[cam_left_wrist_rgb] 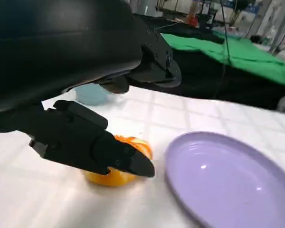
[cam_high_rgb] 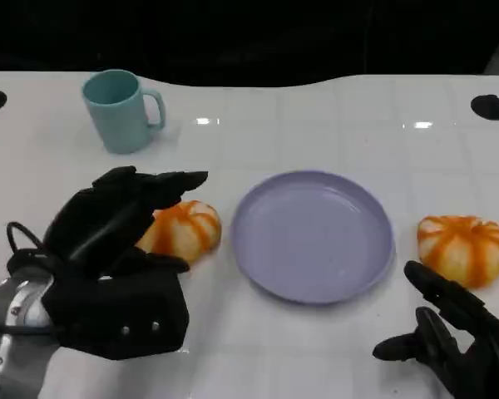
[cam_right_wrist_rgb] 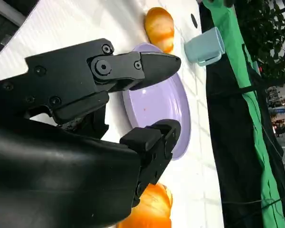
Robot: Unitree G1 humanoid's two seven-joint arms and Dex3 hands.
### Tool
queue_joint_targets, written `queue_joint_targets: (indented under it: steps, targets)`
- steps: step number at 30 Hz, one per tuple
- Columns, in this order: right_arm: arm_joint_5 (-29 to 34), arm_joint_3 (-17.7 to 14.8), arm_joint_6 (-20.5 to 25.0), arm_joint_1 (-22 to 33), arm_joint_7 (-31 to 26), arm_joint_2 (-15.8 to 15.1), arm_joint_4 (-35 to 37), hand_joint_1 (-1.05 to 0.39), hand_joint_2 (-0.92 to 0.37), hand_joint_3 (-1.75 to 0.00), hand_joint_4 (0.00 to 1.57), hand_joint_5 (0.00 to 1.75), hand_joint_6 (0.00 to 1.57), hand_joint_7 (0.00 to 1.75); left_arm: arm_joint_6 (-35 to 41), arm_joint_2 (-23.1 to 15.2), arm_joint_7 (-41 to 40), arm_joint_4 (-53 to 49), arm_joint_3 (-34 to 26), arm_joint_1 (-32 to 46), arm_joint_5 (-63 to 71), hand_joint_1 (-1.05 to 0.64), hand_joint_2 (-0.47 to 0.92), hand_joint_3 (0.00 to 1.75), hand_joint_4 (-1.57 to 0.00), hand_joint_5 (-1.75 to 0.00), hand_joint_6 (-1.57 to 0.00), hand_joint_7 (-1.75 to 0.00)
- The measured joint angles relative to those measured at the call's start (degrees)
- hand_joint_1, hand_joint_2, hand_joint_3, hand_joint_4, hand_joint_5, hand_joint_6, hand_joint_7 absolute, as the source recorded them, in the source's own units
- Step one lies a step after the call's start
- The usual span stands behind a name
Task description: Grasp the bread from the table and place it into the plate.
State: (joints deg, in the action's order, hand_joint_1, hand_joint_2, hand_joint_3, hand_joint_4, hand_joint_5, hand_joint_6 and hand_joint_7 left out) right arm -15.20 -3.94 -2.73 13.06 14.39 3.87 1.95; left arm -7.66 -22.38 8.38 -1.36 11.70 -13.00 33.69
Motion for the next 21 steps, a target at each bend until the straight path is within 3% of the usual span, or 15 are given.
queue_joint_targets:
  steps: [5, 13, 21]
  targets:
    - [0.1, 0.1, 0.1, -0.1, 0.0, 0.0, 0.0, -0.76, -0.92, -0.31, 0.85, 0.99, 1.15, 0.10, 1.2, -2.5, 3.4, -2.8, 4.0, -5.5, 5.9, -0.26, 0.76, 0.01, -0.01, -0.28, -0.23, -0.01]
    - [0.1, 0.0, -0.1, 0.0, 0.1, -0.1, 0.1, -0.76, -0.92, -0.33, 0.82, 0.99, 1.12, 0.09, 3.9, -2.6, 7.3, -9.3, 8.9, -11.2, 9.2, -0.27, 0.77, 0.00, -0.05, -0.20, -0.23, 0.00]
    - [0.2, 0.2, -0.6, 0.4, 0.4, 0.0, 0.2, -0.75, -0.92, -0.34, 0.82, 1.00, 1.11, 0.09, 5.2, 3.8, 3.6, -31.7, 14.8, -21.6, 11.7, -0.40, 0.76, 0.00, -0.15, -0.12, -0.26, -0.01]
